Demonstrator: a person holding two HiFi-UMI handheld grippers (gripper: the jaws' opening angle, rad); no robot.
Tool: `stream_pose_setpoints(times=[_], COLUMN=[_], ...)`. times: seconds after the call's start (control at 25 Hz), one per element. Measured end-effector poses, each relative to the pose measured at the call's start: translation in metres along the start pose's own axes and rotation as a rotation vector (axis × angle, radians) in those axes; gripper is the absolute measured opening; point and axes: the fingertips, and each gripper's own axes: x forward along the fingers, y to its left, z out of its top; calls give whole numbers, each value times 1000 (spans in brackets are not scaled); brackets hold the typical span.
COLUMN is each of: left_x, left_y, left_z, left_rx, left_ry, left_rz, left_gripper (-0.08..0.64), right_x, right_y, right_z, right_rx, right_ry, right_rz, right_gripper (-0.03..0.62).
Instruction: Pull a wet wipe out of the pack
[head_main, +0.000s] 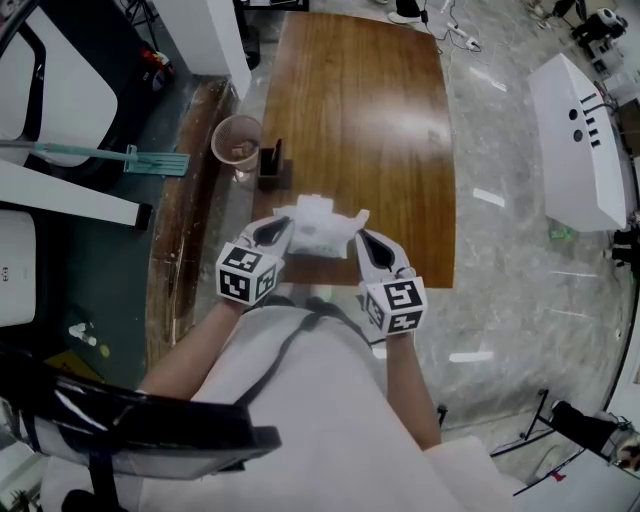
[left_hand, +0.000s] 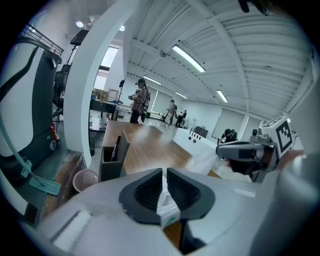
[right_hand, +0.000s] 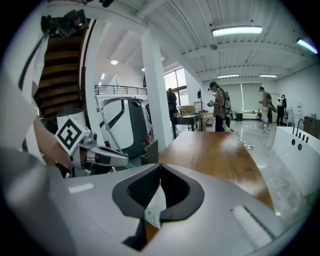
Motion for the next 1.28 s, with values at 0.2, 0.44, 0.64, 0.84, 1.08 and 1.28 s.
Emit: stream_pose_setpoints(times=[0.2, 0.44, 0.64, 0.84, 1.08, 1.28], left_x=[-6, -24, -40, -52, -53, -52], left_y=[-8, -16, -20, -21, -19, -17], left_z=[18, 53, 85, 117, 129, 127], left_rx=[6, 37, 54, 99, 113, 104], left_ry=[-37, -122, -221, -290, -312, -302], left_rz=[-13, -20, -31, -22, -22, -22], left_gripper=[28, 5, 3, 3, 3, 3], right_x=[-13, -30, -40, -43, -43, -45], right_y=[6, 12, 13, 13, 7, 5], right_z=[23, 60, 84, 102, 106, 110], right_rx=[-7, 27, 35, 17, 25, 20], right_ry=[-60, -186, -268, -309, -329, -330], right_rz=[13, 36, 21, 7, -10, -20], right_gripper=[12, 11, 11, 11, 11, 10])
